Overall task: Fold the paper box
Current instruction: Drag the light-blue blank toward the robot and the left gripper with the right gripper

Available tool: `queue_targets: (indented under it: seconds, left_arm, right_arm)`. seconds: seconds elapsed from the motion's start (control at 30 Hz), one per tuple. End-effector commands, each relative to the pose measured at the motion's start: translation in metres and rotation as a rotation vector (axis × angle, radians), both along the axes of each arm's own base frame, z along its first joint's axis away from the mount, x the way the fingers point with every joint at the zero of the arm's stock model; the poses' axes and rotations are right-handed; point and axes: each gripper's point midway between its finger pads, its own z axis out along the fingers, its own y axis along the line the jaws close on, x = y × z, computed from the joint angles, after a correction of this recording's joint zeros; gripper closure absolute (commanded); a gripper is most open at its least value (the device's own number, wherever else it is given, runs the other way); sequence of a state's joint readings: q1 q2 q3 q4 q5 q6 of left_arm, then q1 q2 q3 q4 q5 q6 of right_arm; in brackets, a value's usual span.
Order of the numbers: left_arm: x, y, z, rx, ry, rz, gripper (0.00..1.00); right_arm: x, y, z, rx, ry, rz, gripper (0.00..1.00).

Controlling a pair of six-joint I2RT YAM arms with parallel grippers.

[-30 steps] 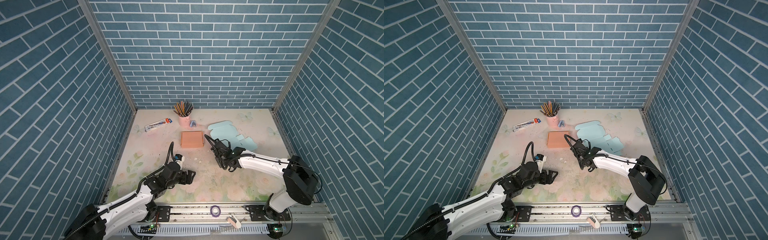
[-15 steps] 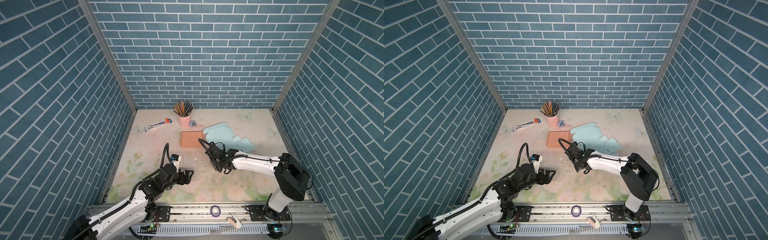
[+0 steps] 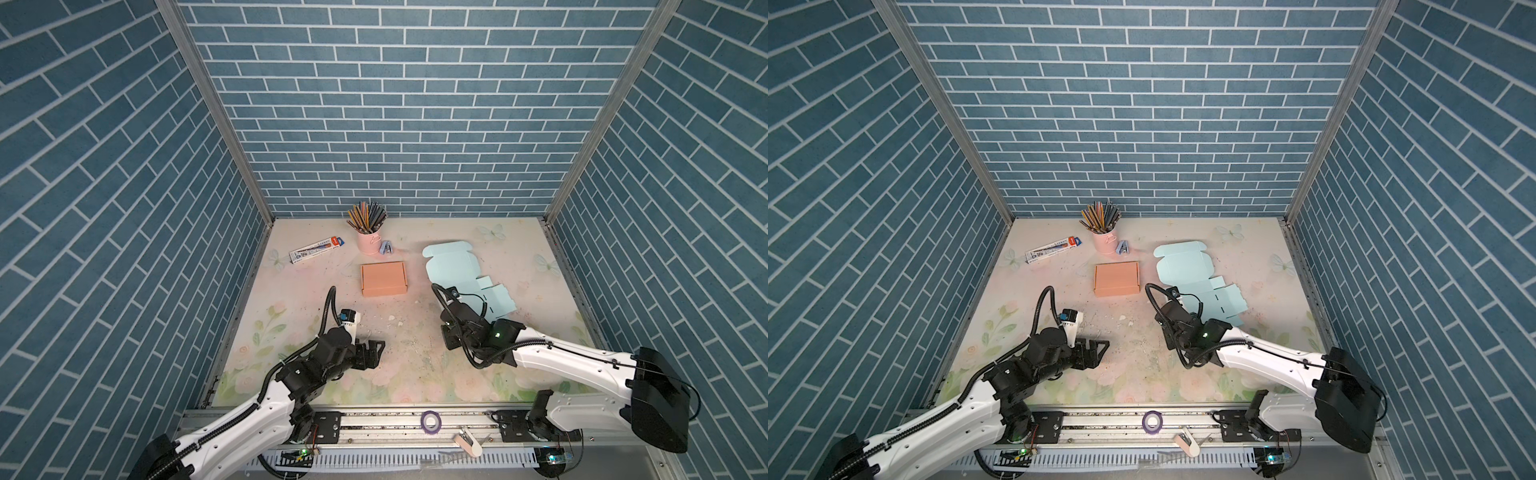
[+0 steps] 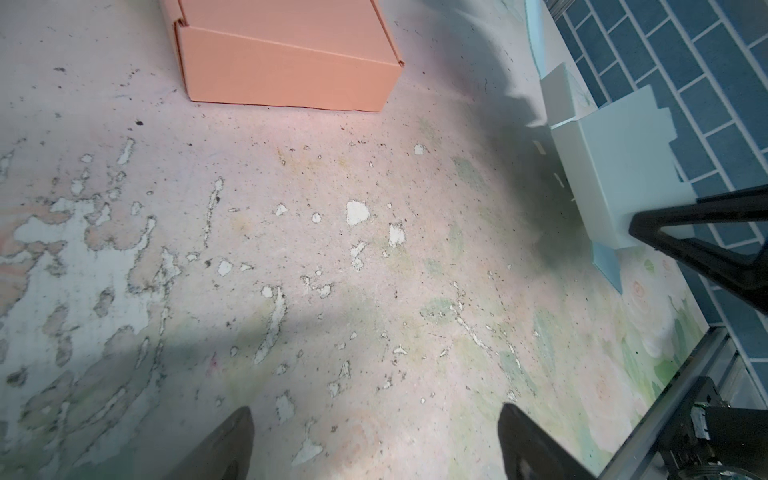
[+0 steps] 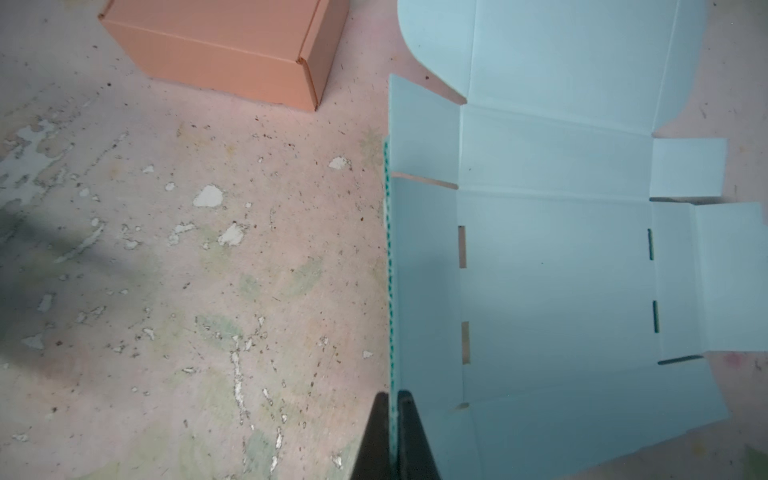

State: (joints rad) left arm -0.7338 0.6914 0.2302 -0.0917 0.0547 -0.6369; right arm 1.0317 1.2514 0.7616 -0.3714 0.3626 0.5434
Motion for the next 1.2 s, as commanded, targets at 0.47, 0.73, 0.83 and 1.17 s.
queue_targets:
  seconds: [0.47,0.73,0.83,1.17]
  left_arm:
    - [0.033,0.048,0.017,-0.120,0.068,0.145,0.18]
    - [0.043,0.089,0.049,0.002,-0.004,0.310,0.18]
    - [0.046,0.094,0.072,0.024,-0.059,0.313,0.19]
    - [0.056,0.044,0.081,-0.041,-0.030,0.091,0.20]
  right_arm:
    - [-0.082,0.077,0.021,-0.187,-0.232,0.523,0.98]
    - [-0.103,0.074,-0.017,-0.293,-0.127,0.675,0.94]
    - [-0.113,0.071,-0.025,-0.288,-0.087,0.724,0.87]
    - [-0.099,0.060,-0.004,-0.158,-0.073,0.592,0.44]
